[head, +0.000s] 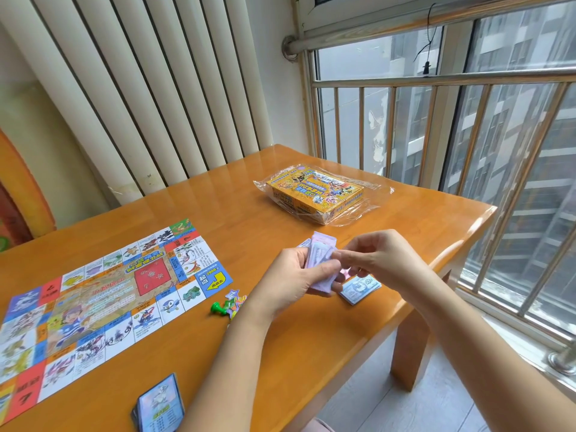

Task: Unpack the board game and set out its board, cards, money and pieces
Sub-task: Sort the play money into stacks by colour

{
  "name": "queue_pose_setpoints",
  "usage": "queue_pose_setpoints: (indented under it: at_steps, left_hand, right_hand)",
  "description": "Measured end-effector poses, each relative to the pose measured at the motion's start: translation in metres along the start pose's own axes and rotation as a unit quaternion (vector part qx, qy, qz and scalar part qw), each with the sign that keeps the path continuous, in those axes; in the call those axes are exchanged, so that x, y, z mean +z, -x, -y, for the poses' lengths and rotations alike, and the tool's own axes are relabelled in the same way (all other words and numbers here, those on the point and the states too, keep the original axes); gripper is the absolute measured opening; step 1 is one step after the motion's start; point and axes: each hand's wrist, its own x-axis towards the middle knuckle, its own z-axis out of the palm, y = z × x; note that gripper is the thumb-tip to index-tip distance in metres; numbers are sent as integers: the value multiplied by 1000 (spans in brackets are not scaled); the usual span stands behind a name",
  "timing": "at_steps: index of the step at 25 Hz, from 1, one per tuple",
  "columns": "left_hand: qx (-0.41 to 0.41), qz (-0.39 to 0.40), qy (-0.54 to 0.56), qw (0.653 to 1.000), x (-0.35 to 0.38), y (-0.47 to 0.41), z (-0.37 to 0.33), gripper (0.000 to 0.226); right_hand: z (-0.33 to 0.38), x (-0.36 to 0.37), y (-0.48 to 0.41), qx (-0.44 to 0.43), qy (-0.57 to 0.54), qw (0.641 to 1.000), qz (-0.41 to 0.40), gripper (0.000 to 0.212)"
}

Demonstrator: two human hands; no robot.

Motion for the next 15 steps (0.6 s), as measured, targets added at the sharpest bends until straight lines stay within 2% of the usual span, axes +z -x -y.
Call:
queue_pose_setpoints:
  at_steps: [4, 7, 10, 13, 15]
  left_hand:
    - [-49, 63, 120, 990, -11, -1, -1, 27]
    - [-58, 72, 146, 985, -14, 0, -2, 29]
    - [-60, 55, 136, 987, -15, 0, -1, 27]
    - [-37, 17, 143, 989, -14, -4, 0, 25]
    - [-11, -8, 167, 986, -11, -6, 1, 24]
  right_hand:
    - [-1, 0, -3, -14, -29, 999, -36, 8]
    - [-4, 0, -2, -13, -38, 999, -26, 7]
    - [-4, 1, -1, -17, -55, 998, -15, 3]
    - [-3, 3, 0, -11, -136, 991, -8, 17]
    - [-3, 7, 2, 0, -158, 987, -17, 17]
